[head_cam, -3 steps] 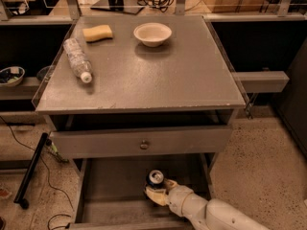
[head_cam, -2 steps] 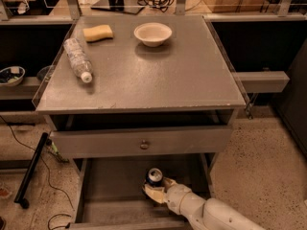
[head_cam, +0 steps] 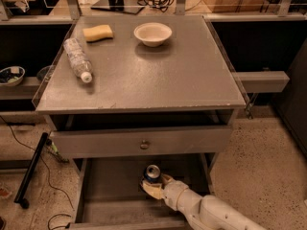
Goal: Place pepsi can into middle drawer
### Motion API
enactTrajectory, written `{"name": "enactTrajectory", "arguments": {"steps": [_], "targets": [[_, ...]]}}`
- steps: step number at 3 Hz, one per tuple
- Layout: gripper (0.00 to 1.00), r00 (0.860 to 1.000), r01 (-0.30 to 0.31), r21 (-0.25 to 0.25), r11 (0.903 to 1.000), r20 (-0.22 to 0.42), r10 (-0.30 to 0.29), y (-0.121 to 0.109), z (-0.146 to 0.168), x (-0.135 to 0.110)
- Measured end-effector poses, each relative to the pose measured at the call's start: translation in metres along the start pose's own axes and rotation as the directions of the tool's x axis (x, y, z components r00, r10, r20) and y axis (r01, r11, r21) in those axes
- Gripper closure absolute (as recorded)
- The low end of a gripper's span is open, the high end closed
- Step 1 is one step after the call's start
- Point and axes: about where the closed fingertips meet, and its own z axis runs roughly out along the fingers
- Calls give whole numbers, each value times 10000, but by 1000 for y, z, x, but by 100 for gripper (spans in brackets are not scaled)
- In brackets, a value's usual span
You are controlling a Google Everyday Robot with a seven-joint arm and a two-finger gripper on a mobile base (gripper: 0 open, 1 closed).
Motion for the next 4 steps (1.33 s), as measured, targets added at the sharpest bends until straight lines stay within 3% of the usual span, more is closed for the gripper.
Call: {"name": "enactTrajectory", "arguments": {"steps": [2,4], "targets": [[100,9986,495,229,9985,-177,-491,-15,16,-14],[100,9949,925,245,9954,-416,-914,-7,27,-3]]}}
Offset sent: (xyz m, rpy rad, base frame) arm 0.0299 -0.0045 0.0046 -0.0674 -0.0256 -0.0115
